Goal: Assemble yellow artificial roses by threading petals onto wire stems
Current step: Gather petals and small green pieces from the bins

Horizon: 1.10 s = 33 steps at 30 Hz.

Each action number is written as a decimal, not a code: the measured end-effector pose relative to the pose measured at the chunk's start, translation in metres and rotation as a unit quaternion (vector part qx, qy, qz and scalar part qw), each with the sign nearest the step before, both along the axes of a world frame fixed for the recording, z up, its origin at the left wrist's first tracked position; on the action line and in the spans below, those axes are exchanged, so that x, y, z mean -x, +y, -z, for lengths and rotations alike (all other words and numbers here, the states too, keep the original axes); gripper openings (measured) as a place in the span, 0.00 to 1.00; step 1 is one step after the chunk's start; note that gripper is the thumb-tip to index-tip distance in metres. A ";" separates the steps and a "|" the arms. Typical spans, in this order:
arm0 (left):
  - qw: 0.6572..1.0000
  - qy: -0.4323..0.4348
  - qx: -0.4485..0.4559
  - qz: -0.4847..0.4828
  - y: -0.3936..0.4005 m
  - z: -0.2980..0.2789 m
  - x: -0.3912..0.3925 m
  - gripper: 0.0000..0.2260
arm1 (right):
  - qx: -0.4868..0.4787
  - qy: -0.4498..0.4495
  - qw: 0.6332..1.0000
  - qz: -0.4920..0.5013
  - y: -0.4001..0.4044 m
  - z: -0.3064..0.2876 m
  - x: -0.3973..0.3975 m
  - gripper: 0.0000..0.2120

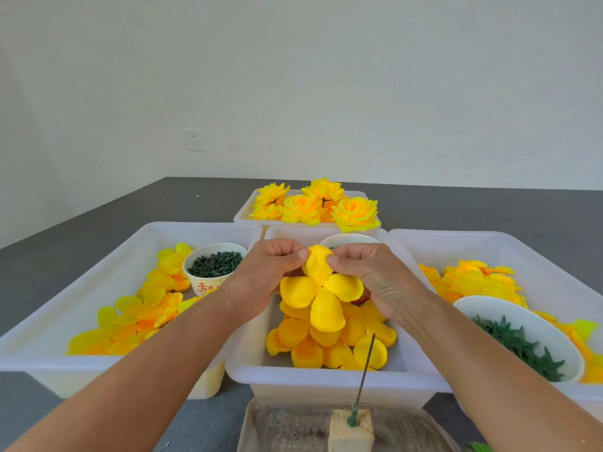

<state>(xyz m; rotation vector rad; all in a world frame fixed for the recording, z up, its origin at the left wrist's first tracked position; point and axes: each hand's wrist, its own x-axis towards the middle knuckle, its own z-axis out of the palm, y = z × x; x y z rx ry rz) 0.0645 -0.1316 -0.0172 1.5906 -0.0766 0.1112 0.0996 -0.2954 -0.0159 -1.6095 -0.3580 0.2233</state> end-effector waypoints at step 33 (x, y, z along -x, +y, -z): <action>0.932 -0.230 -0.278 -0.023 -0.013 0.001 0.010 0.03 | 0.033 0.137 0.950 0.278 -0.006 0.003 -0.023 0.16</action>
